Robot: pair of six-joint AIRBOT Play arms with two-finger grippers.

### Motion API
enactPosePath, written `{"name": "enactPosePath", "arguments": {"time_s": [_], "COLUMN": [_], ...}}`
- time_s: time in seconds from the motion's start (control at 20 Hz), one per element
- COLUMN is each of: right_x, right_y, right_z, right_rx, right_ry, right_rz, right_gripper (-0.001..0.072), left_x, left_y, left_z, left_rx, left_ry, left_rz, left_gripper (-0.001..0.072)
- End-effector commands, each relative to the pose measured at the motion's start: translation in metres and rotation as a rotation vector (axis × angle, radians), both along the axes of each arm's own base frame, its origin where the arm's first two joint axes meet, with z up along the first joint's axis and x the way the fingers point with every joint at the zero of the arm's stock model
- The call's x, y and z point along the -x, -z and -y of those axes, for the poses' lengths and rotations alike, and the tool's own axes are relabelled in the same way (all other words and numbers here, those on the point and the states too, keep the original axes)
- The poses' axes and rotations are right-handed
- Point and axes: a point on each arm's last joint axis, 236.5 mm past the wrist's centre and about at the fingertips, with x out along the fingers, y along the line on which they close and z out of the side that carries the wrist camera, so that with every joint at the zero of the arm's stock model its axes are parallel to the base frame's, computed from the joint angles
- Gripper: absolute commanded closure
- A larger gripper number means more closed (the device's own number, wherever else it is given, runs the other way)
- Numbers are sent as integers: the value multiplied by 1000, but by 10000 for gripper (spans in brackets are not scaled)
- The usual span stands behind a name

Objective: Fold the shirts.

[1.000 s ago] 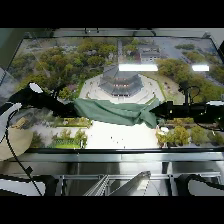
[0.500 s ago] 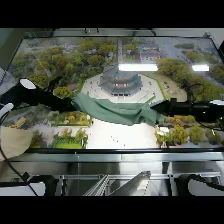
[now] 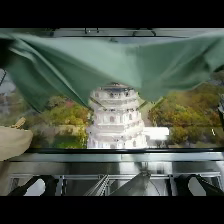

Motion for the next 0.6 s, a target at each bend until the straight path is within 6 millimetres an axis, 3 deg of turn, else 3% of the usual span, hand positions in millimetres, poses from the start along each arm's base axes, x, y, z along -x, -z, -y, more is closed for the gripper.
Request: {"name": "enactPosePath", "arguments": {"time_s": [0.0,0.1,0.15,0.2,0.3,0.45,0.55], "right_x": [81,87,82,75,47,-11,-57], "right_y": [-68,-76,-77,-74,-53,16,84], "right_z": [-37,-40,-32,-23,-5,19,32], "right_rx": [112,231,281,314,373,361,298], "right_ry": [216,458,577,653,675,499,381], "right_rz": [308,386,400,398,305,12,-214], "right_gripper": [686,686,686,686,687,686,685], "left_x": [116,124,116,99,46,-33,-89], "left_y": [-97,-98,-90,-78,-37,60,151], "left_z": [-12,1,6,9,5,9,18], "left_rx": [177,100,52,17,-42,-111,-203], "left_ry": [81,34,-10,-59,-140,-135,-164], "left_rz": [370,365,336,280,100,-234,-455], "left_gripper": [686,685,685,685,685,684,685]}}
